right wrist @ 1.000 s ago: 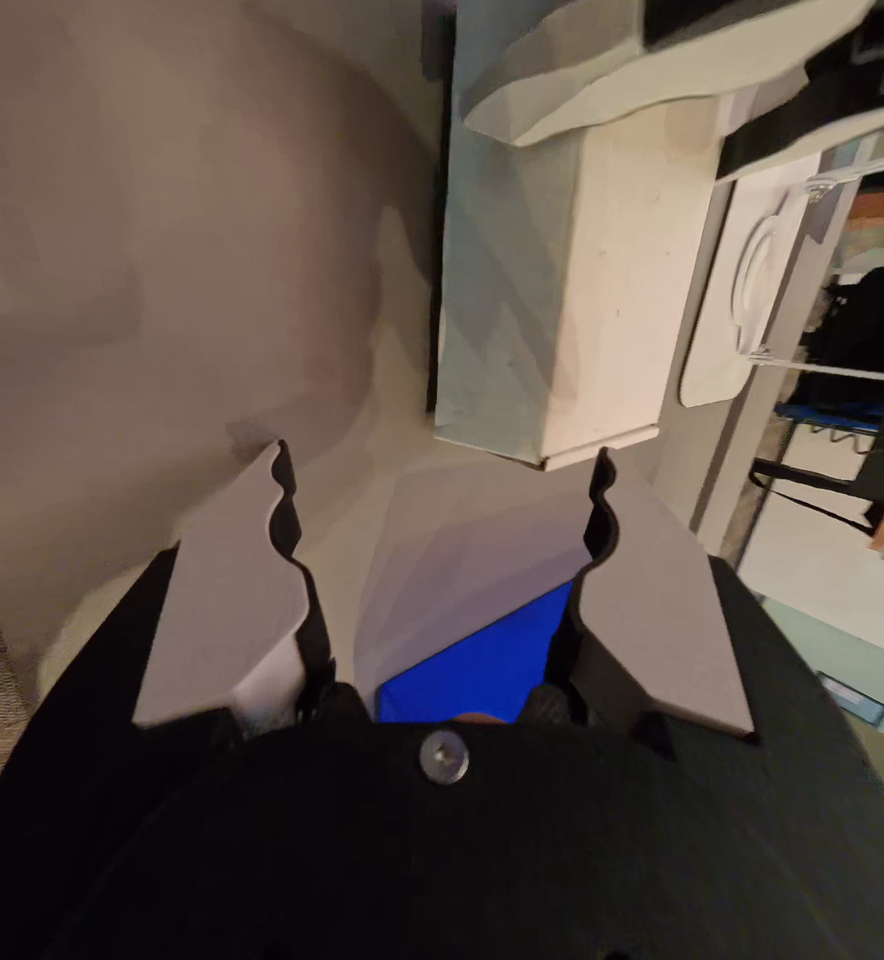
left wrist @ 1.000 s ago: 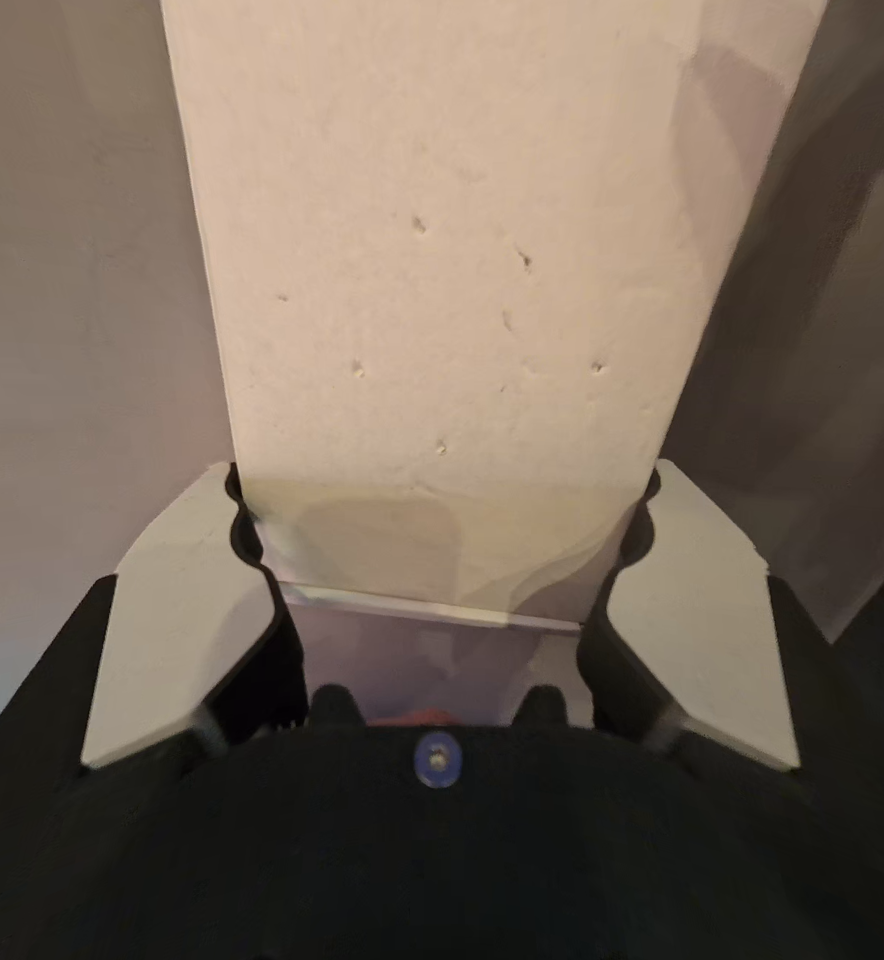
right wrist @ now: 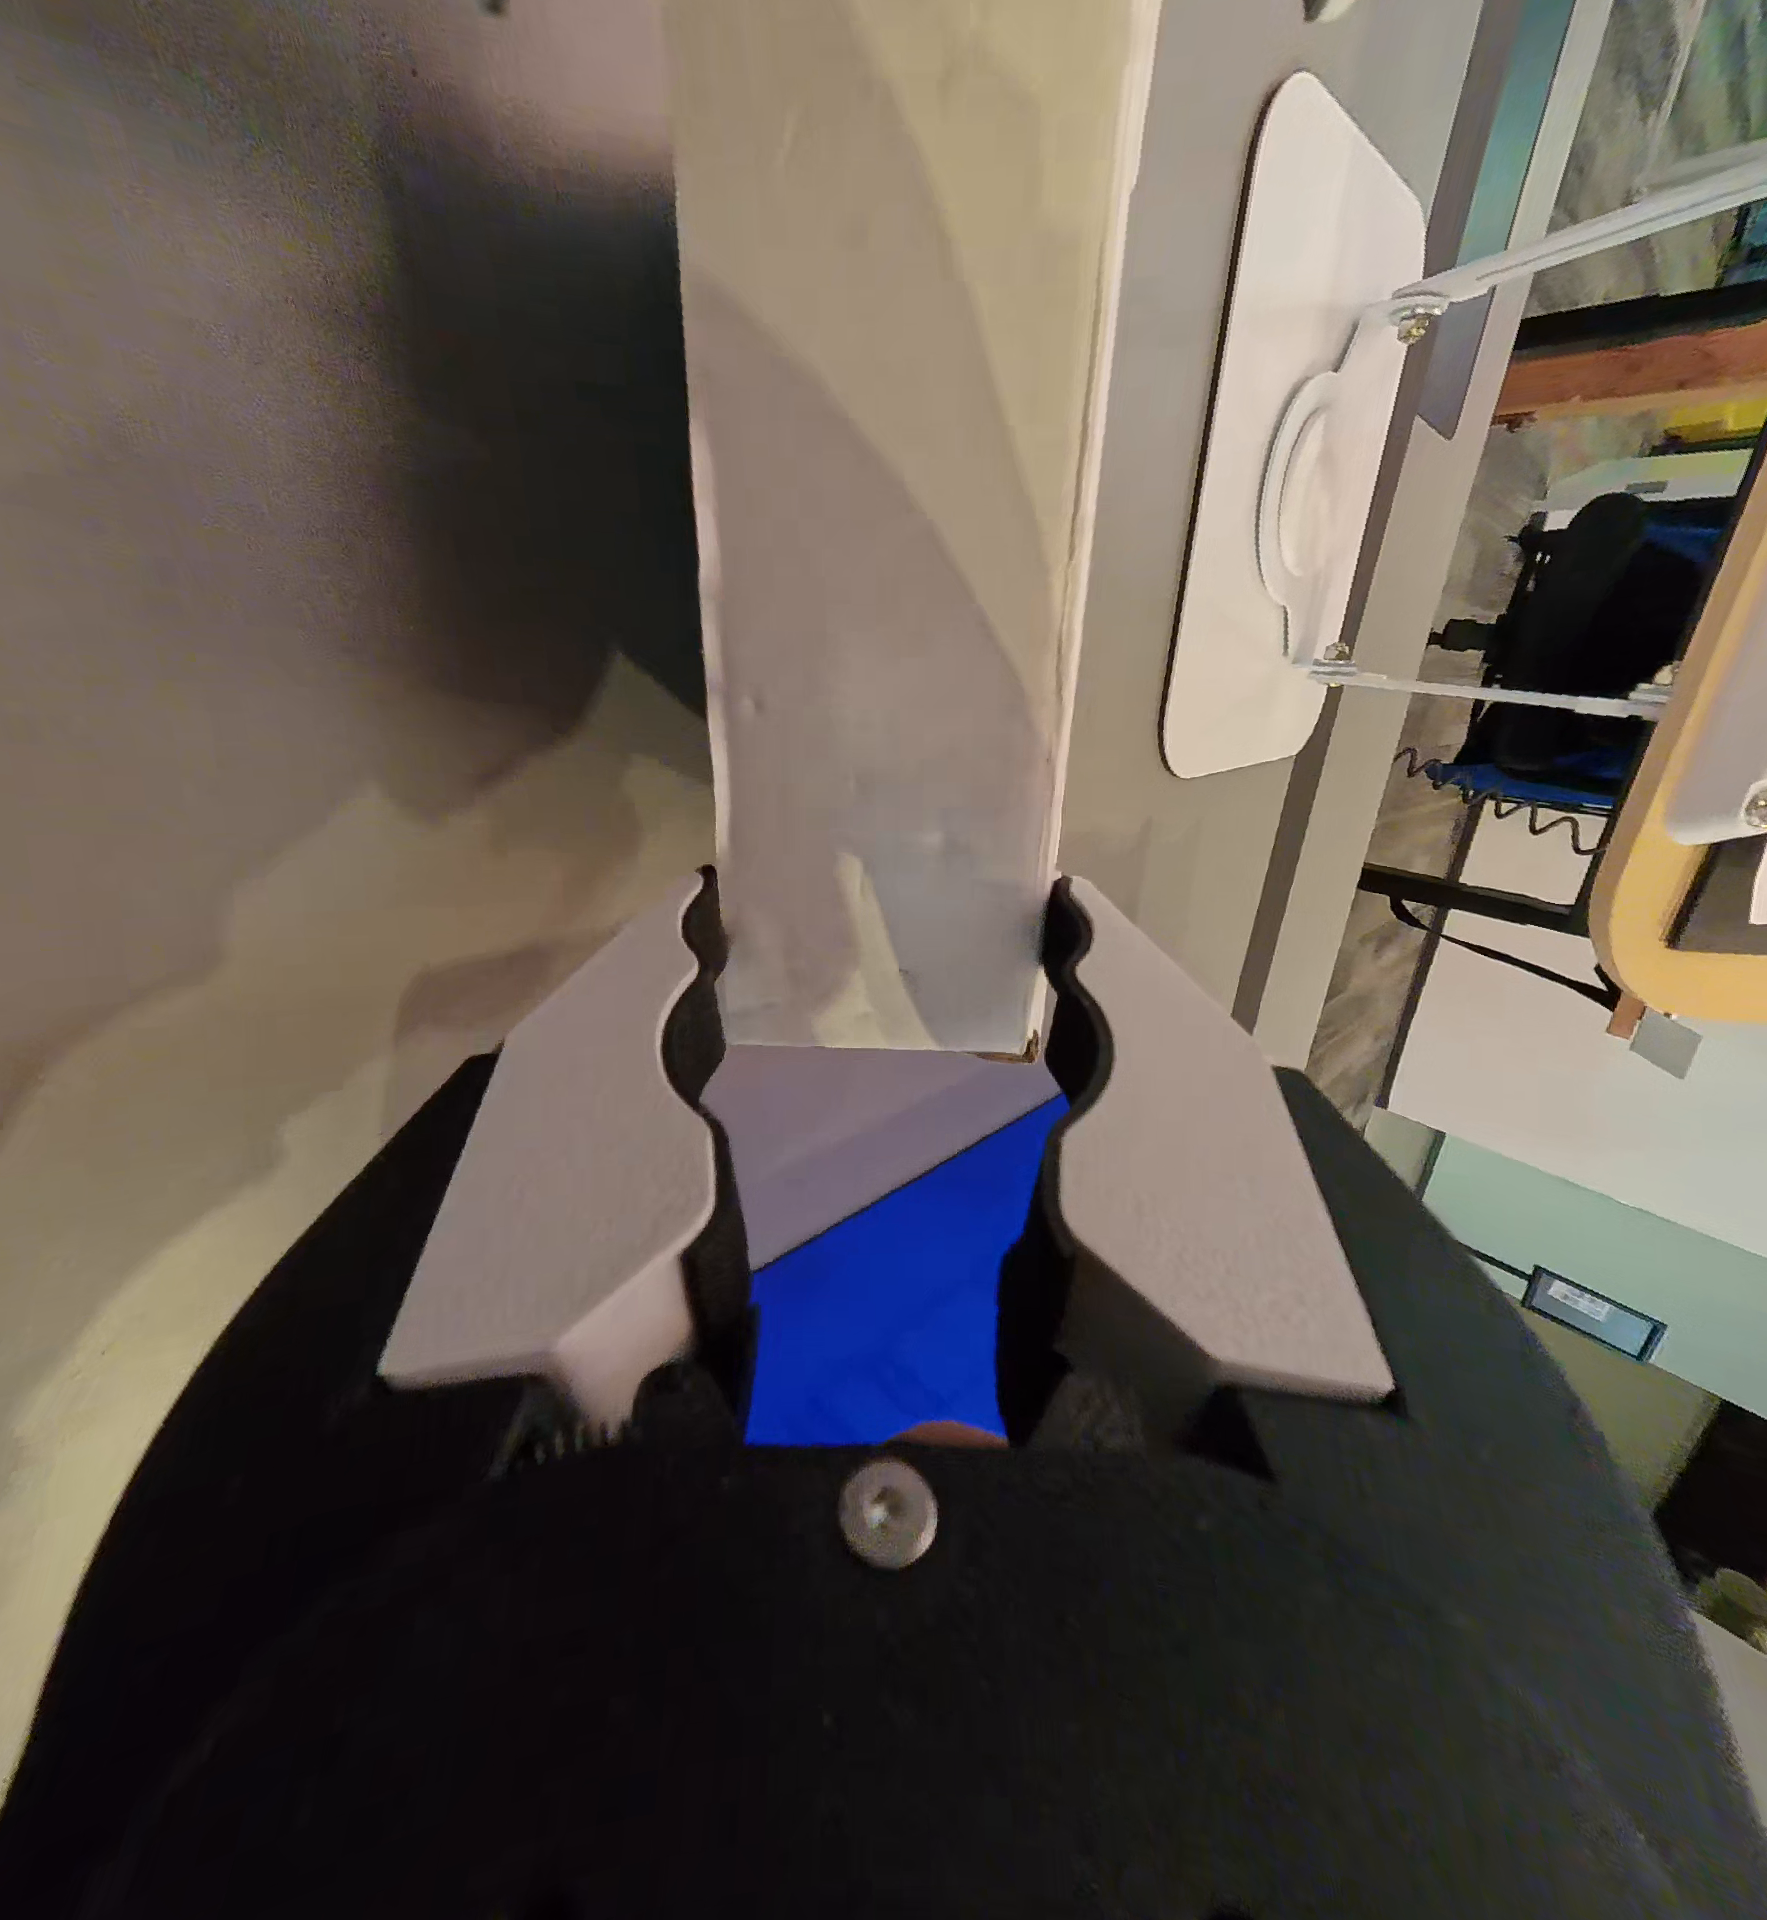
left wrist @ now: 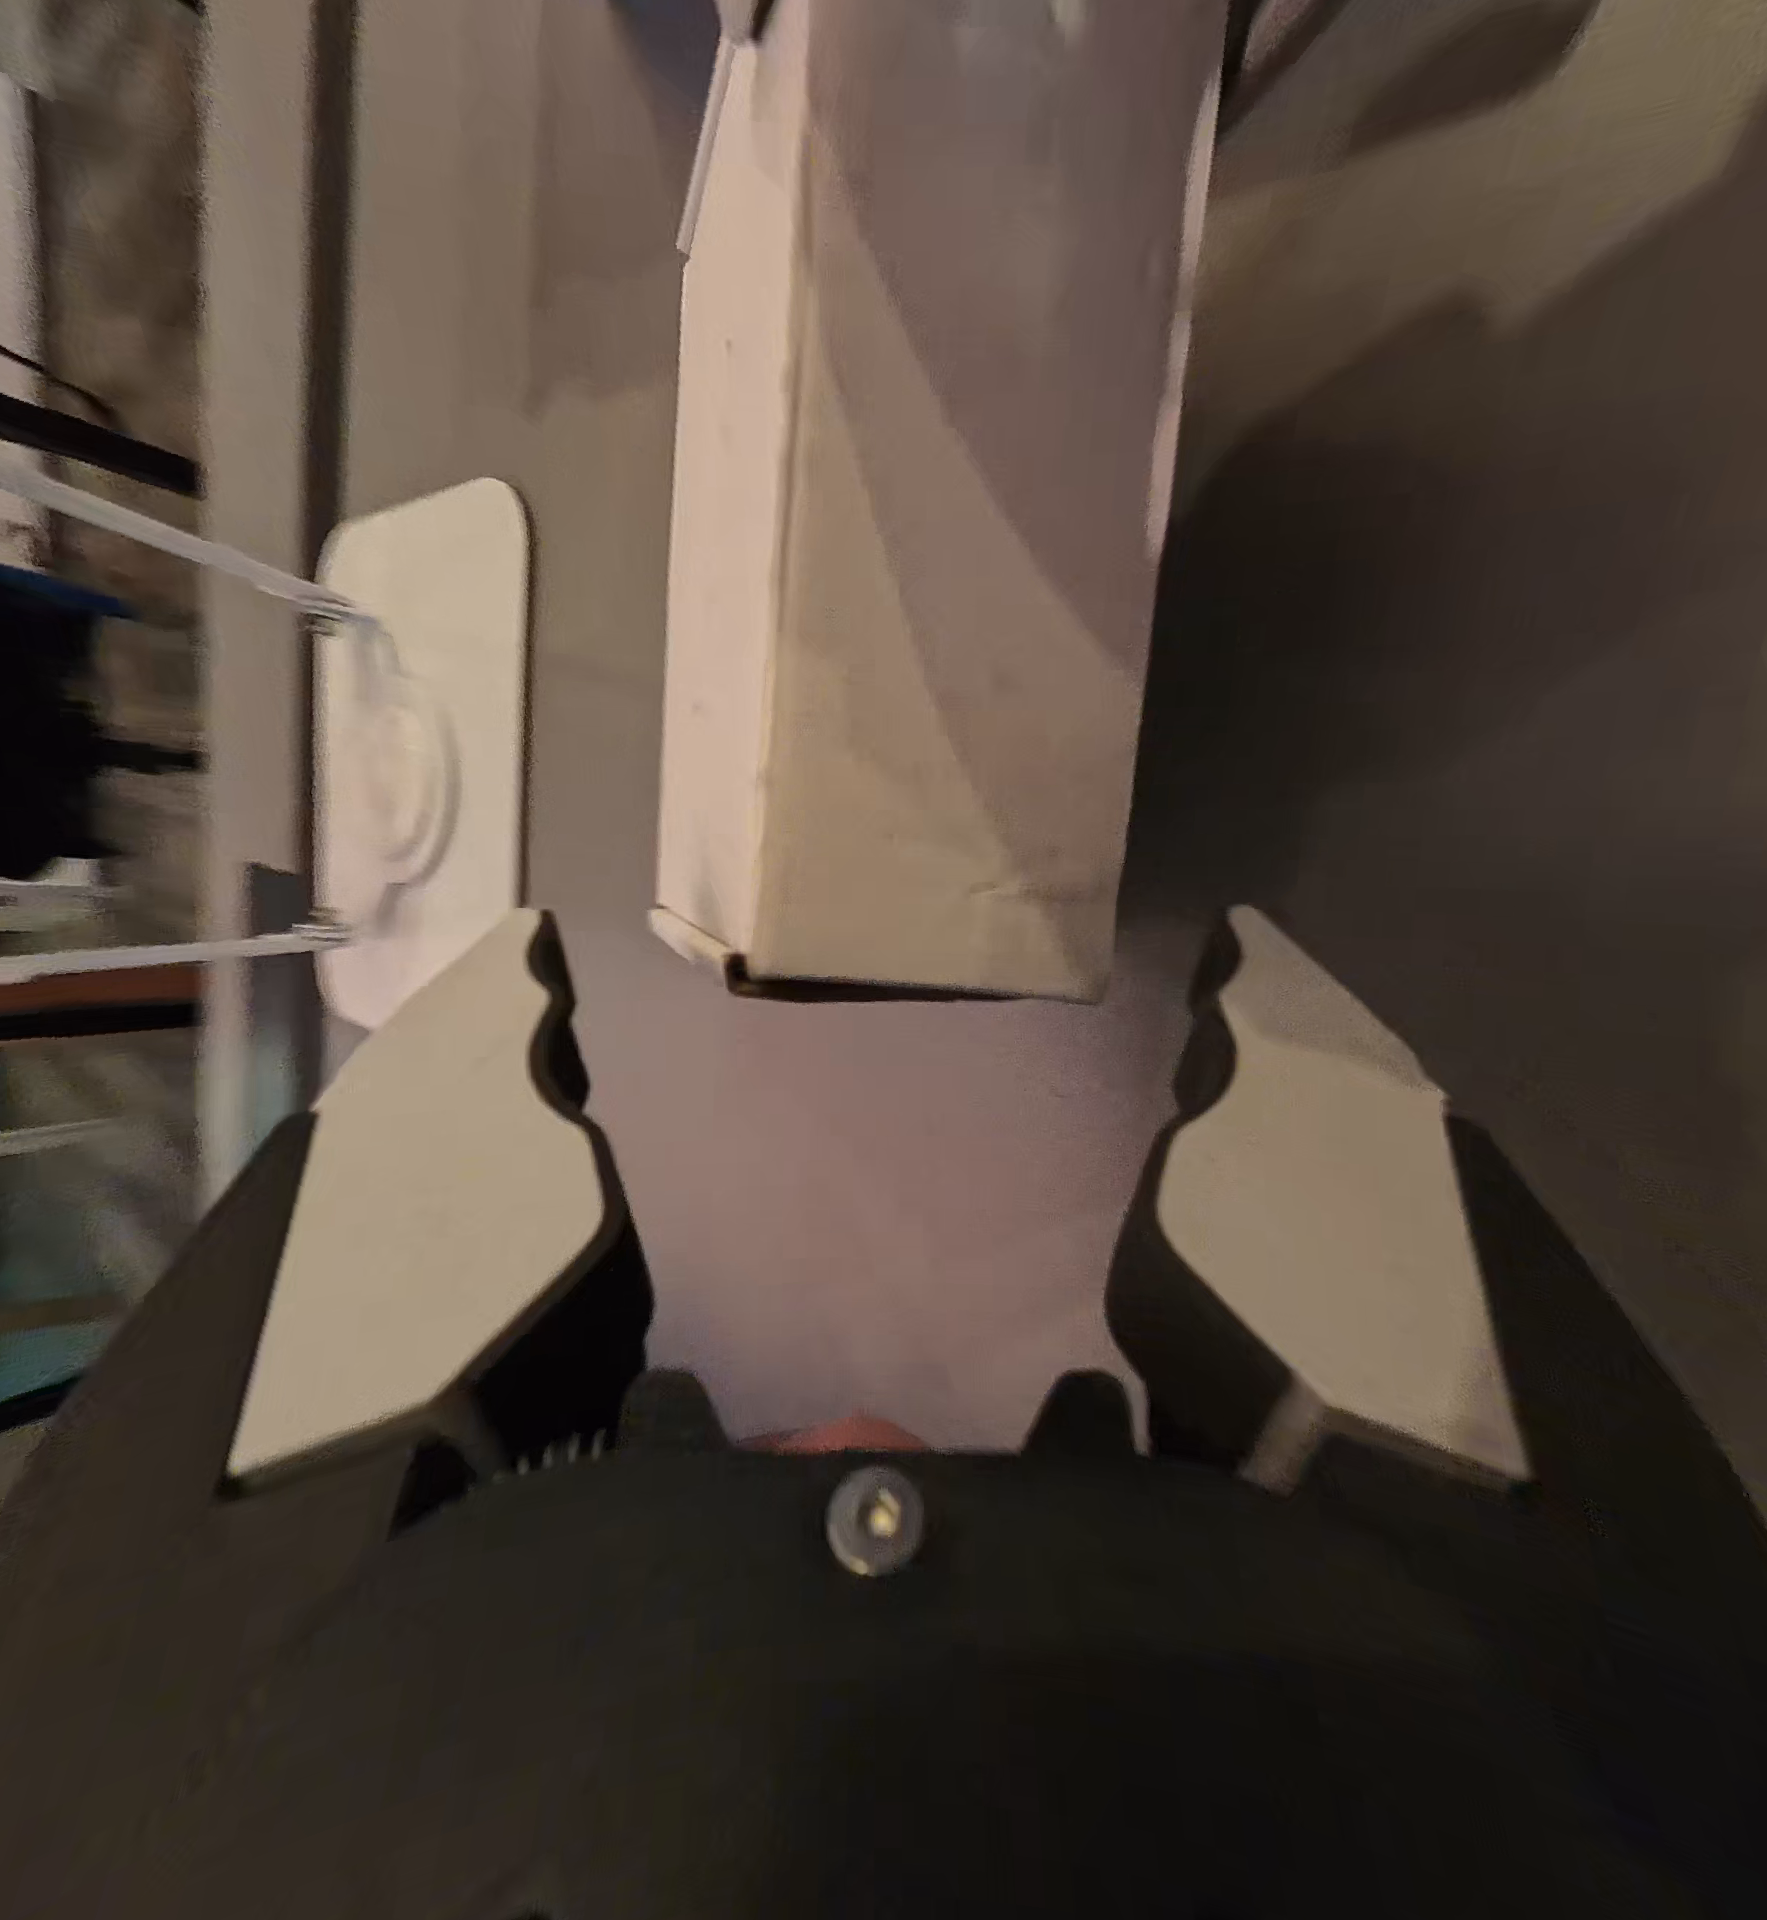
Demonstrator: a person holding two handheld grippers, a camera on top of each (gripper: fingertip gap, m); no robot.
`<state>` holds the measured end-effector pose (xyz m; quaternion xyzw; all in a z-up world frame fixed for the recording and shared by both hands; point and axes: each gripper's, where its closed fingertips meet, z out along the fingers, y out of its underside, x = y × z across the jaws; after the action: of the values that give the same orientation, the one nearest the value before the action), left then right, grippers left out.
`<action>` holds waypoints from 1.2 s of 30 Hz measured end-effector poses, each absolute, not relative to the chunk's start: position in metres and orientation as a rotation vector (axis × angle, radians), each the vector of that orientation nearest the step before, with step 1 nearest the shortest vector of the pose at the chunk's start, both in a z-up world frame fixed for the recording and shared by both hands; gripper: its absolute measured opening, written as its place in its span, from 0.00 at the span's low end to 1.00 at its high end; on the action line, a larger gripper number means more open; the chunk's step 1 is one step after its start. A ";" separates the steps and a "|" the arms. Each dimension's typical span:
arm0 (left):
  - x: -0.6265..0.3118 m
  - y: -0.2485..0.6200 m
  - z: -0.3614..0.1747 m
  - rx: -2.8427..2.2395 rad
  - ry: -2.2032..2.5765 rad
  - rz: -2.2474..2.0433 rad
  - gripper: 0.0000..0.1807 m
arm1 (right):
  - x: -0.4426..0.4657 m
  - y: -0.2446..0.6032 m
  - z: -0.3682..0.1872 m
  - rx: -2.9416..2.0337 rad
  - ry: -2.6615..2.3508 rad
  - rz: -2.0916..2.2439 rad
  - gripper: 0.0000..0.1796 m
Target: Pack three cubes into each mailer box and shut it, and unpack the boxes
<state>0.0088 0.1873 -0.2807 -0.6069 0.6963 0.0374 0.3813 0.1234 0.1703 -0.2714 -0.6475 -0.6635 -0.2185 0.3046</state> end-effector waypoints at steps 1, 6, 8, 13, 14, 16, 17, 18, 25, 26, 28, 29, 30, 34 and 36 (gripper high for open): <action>0.009 0.192 -0.282 -1.495 1.783 0.183 0.59 | 0.124 0.170 -0.271 -1.720 -1.760 -0.572 0.33; 0.017 0.203 -0.288 -1.385 1.732 0.313 0.43 | 0.126 0.170 -0.271 -1.733 -1.759 -0.574 0.34; 0.018 0.205 -0.288 -1.386 1.728 0.299 0.42 | 0.126 0.172 -0.268 -1.722 -1.736 -0.589 0.33; 0.020 0.205 -0.286 -1.410 1.738 0.271 0.42 | 0.106 0.169 -0.262 -1.593 -1.737 -0.641 0.38; 0.020 0.205 -0.286 -1.408 1.742 0.266 0.42 | 0.103 0.170 -0.263 -1.569 -1.747 -0.661 0.36; 0.019 0.207 -0.287 -1.396 1.755 0.296 0.42 | 0.101 0.173 -0.261 -1.541 -1.744 -0.692 0.30; 0.018 0.207 -0.287 -1.399 1.751 0.295 0.41 | 0.101 0.173 -0.261 -1.555 -1.744 -0.666 0.30; 0.018 0.207 -0.287 -1.396 1.753 0.299 0.42 | 0.100 0.171 -0.261 -1.565 -1.754 -0.627 0.30; 0.016 0.206 -0.289 -1.377 1.744 0.362 0.41 | 0.097 0.160 -0.258 -1.737 -1.793 -0.248 0.30; 0.016 0.206 -0.289 -1.378 1.744 0.365 0.41 | 0.096 0.160 -0.258 -1.760 -1.791 -0.188 0.30; 0.016 0.206 -0.289 -1.374 1.741 0.365 0.41 | 0.096 0.157 -0.255 -1.828 -1.775 -0.044 0.31; 0.016 0.206 -0.289 -1.371 1.740 0.364 0.41 | 0.096 0.157 -0.254 -1.846 -1.776 0.008 0.31; 0.016 0.206 -0.289 -1.371 1.740 0.364 0.41 | 0.096 0.156 -0.253 -1.860 -1.781 0.048 0.32; 0.015 0.207 -0.290 -1.371 1.747 0.379 0.42 | 0.093 0.149 -0.245 -1.976 -1.755 0.347 0.32; 0.012 0.211 -0.291 -1.375 1.736 0.405 0.41 | 0.090 0.147 -0.229 -1.906 -1.739 0.377 0.14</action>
<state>0.0123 0.2105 -0.2906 -0.5512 0.6961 0.1622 0.4305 0.0897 0.1473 -0.2294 -0.7050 -0.6433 0.1396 0.2639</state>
